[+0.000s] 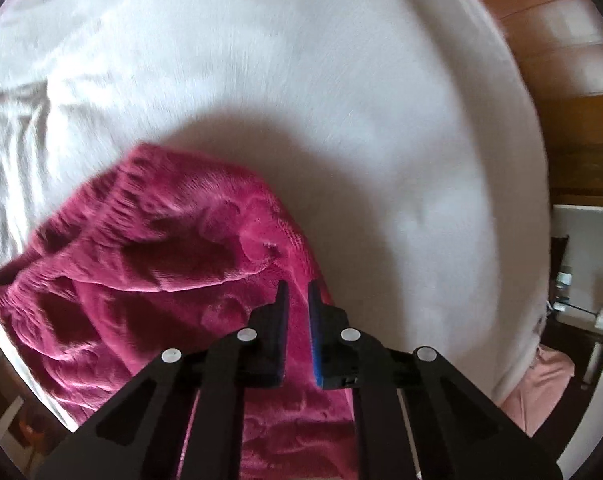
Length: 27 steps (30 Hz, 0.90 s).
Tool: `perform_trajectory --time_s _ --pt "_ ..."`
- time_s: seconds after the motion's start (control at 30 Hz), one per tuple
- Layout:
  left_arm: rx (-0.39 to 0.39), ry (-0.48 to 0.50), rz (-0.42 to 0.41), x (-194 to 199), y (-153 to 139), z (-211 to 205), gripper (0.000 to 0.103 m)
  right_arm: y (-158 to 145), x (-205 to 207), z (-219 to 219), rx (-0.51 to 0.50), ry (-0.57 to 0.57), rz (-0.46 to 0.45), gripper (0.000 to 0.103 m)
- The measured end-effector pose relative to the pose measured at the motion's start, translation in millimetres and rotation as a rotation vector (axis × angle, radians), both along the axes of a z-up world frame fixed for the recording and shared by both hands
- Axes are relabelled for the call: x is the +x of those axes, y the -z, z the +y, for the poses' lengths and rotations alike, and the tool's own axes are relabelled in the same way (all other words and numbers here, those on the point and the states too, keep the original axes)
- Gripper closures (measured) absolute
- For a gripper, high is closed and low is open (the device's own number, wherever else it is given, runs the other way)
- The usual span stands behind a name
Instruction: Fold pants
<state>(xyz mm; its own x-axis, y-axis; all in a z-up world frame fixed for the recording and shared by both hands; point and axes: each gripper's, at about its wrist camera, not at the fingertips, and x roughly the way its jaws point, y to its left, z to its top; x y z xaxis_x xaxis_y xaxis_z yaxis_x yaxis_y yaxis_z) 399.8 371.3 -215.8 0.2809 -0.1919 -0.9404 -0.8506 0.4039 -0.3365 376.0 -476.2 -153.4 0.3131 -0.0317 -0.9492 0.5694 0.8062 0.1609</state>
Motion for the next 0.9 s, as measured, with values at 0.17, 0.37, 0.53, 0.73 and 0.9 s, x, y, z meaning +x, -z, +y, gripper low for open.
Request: perform_trajectory --time_s 0.17,0.37,0.53,0.73,0.9 --pt "0.019 0.014 -0.084 -22.1 -38.2 20.3 0.096 -28.4 0.6 2.3 0.011 -0.008 -0.061 0.097" --pt "-0.05 -0.01 -0.068 -35.3 -39.9 11.4 0.081 -46.5 -22.2 9.5 0.007 -0.019 -0.091 0.097" --pt "-0.082 -0.004 -0.121 -30.2 -21.5 -17.3 0.02 -42.0 -63.2 9.4 0.001 0.011 -0.059 0.097" --pt "-0.063 0.029 -0.002 -7.1 14.7 -28.4 0.02 -35.3 -112.3 -7.0 -0.031 0.092 -0.01 0.1" --pt "-0.057 -0.013 0.049 5.1 34.7 -24.7 0.02 -23.1 -130.5 -15.8 0.064 0.117 -0.003 0.097"
